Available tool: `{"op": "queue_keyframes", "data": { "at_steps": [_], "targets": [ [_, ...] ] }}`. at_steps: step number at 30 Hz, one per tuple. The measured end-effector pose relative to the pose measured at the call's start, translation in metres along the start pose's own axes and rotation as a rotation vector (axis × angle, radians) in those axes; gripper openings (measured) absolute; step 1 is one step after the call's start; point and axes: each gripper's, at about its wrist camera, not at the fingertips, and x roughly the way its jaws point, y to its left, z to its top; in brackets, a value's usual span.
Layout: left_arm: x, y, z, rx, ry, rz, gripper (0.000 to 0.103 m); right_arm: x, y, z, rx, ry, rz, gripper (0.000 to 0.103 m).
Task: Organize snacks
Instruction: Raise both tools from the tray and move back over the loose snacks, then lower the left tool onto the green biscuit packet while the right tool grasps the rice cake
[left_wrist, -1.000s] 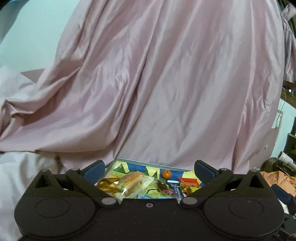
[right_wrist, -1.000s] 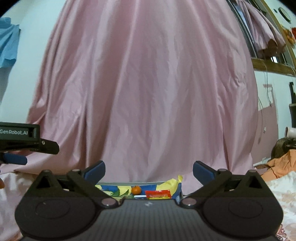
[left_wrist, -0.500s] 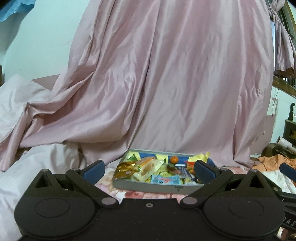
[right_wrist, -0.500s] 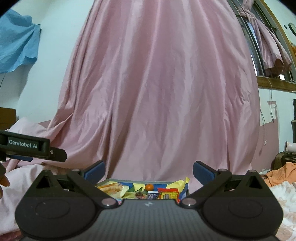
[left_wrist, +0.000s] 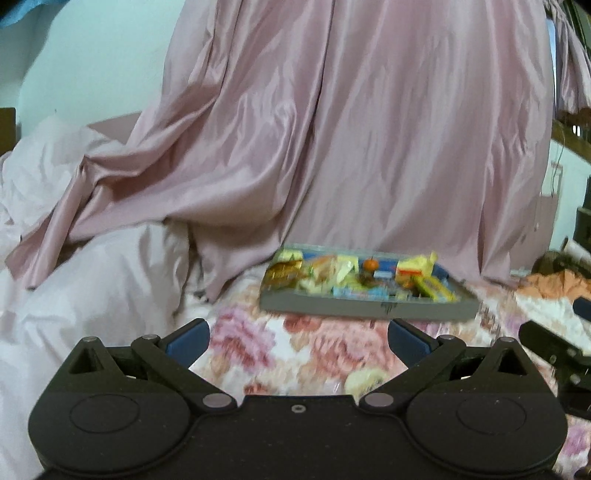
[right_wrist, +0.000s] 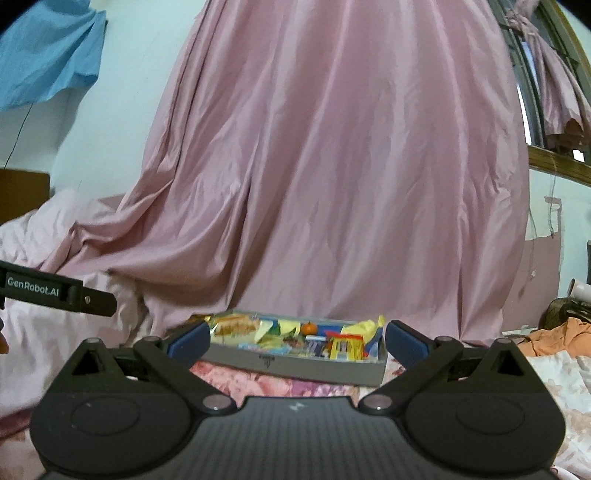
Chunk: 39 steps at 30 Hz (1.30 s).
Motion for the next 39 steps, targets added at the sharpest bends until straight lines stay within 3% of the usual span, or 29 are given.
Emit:
{"op": "queue_keyframes", "data": {
  "at_steps": [15,25,34,39],
  "targets": [
    [0.024,0.024,-0.059,0.047,0.185,0.017,0.102,0.014,0.052,-0.037,-0.244,0.237,0.041,0.103],
    [0.071,0.039,-0.074,0.005,0.405,0.017,0.102,0.03,0.068,-0.059,-0.332,0.37,0.057,0.103],
    [0.104,0.037,-0.082,0.05,0.485,-0.006,0.102,0.066,0.082,-0.091,-0.416,0.522,0.196,0.103],
    [0.121,0.026,-0.081,0.116,0.504,-0.042,0.102,0.083,0.083,-0.105,-0.386,0.579,0.202,0.103]
  ]
}}
